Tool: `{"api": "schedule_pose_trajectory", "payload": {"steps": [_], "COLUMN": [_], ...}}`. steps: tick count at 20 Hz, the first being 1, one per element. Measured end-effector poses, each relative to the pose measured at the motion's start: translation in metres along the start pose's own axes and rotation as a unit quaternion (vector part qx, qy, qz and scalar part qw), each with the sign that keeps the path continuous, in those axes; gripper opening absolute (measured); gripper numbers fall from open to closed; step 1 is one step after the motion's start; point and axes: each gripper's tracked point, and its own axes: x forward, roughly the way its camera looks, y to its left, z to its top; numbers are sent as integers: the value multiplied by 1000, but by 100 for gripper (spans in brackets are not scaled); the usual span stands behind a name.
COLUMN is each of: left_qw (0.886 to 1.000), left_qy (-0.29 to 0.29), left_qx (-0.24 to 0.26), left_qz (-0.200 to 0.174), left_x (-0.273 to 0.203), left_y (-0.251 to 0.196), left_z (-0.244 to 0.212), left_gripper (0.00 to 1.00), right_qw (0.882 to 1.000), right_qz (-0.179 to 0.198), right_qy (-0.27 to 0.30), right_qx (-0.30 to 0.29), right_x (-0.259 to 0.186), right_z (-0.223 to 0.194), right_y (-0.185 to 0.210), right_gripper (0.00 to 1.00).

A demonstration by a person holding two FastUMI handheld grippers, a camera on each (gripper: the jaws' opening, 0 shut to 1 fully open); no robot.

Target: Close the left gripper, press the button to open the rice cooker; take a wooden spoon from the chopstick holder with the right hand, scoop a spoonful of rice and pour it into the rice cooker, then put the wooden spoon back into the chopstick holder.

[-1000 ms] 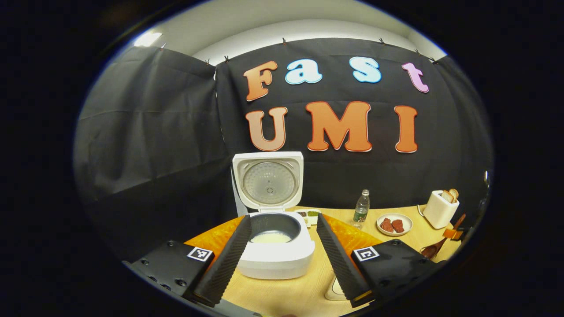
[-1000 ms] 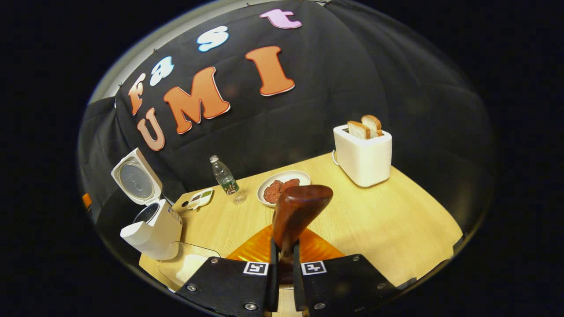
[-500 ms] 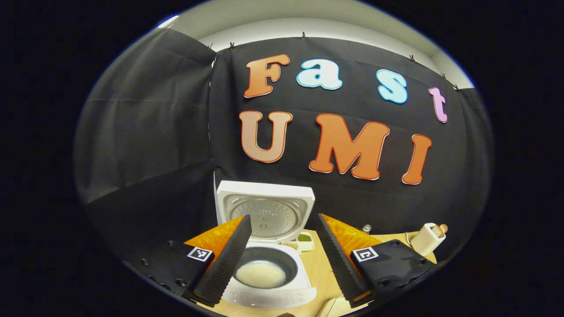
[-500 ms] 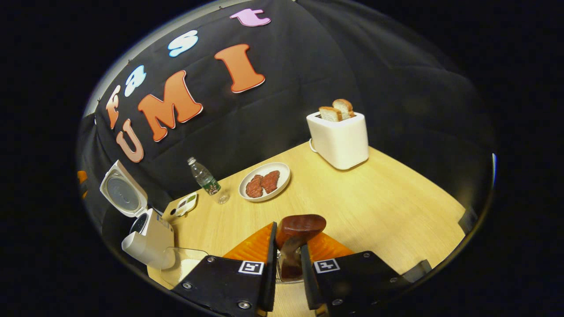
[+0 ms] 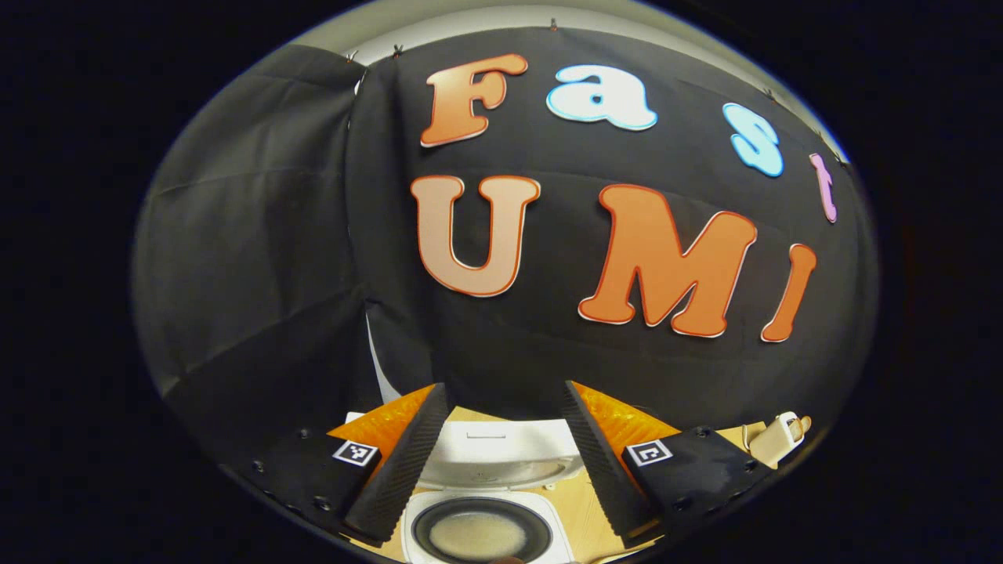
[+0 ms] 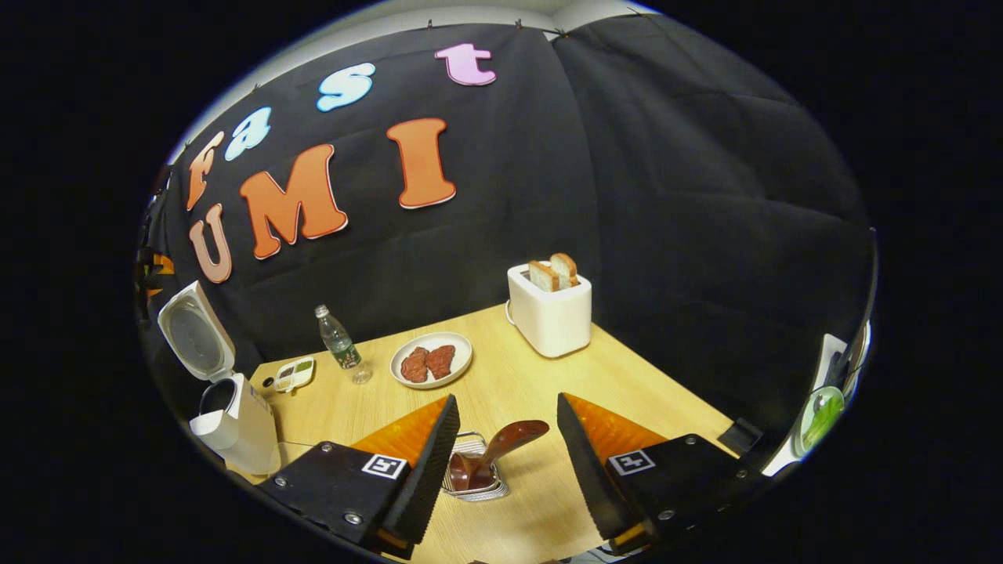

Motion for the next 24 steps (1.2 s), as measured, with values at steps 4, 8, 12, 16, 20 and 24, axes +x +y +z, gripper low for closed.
{"api": "schedule_pose_trajectory", "payload": {"steps": [4,8,12,16,20,24], "left_qw": [997,990,984,970,954,938], "left_qy": [63,127,165,241,293,339], "left_qx": [-5,41,40,21,24,23], "left_qz": [39,54,49,39,49,65], "left_x": [38,25,-19,-56,-78,-91], "left_y": [14,14,8,-2,4,7], "left_z": [-19,-40,-70,-133,-200,-252], "left_gripper": [99,100,100,100,100,100], "right_qw": [1000,999,998,994,992,990], "right_qz": [3,26,64,100,119,131], "right_qy": [-20,-11,1,3,13,19], "right_qx": [-8,-22,-26,-37,-44,-49], "right_x": [-25,-25,-18,-15,-12,-14], "right_z": [20,20,17,19,12,6], "right_y": [7,23,47,63,68,73], "right_gripper": [78,78,78,78,79,79]}}
